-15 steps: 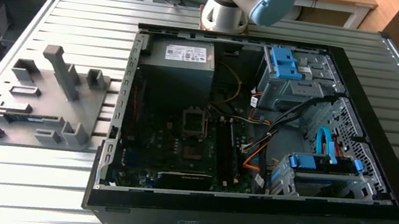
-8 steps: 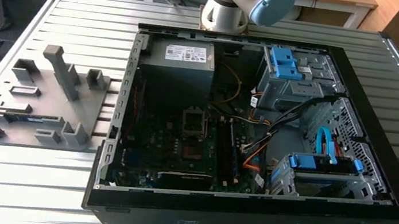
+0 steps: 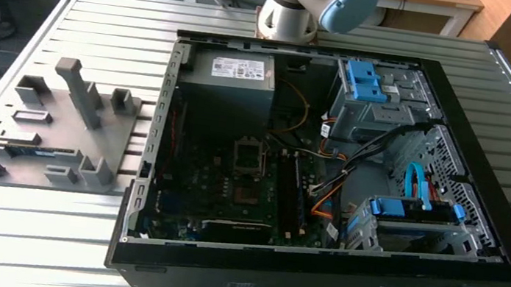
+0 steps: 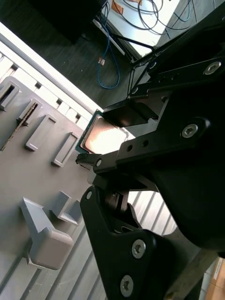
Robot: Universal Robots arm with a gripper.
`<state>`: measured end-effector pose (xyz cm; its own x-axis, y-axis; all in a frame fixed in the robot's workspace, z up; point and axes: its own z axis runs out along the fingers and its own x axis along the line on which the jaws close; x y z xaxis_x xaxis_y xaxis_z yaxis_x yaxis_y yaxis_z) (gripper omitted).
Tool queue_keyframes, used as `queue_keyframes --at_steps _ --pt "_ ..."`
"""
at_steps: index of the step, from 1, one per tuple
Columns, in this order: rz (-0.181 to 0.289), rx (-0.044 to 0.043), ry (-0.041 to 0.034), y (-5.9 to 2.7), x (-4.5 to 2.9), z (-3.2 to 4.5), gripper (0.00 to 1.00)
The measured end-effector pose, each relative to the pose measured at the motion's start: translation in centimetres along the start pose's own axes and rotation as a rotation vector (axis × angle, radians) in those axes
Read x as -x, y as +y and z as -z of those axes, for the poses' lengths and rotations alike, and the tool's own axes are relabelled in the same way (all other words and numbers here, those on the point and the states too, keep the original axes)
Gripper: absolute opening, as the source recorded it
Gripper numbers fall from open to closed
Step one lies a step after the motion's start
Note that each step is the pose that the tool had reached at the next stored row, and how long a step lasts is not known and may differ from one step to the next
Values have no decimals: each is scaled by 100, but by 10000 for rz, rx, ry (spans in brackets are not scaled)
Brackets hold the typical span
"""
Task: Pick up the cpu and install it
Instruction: 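Pick up the cpu and move it towards the insertion slot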
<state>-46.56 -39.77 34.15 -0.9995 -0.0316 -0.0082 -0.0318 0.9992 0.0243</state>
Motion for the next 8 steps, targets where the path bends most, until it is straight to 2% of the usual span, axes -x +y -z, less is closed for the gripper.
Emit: queue_keyframes --at_steps 8 --pt "0 0 0 4 1 183 47"
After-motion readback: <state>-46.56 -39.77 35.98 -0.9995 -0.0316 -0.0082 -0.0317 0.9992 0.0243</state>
